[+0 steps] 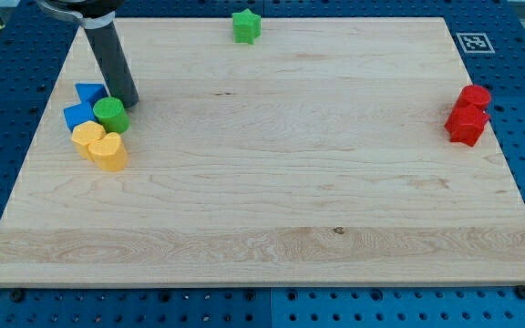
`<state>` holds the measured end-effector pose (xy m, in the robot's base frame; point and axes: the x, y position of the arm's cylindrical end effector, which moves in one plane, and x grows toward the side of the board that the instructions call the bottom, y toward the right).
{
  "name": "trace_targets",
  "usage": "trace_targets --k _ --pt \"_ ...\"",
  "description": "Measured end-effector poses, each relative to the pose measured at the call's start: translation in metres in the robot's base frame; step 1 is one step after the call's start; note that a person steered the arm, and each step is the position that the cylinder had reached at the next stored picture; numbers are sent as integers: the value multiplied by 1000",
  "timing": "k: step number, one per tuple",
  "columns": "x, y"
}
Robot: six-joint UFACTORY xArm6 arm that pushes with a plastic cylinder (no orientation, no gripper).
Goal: Separate red star from red circle
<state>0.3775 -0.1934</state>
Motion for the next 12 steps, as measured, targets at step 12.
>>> trace_targets --k 12 --pt "-50 130"
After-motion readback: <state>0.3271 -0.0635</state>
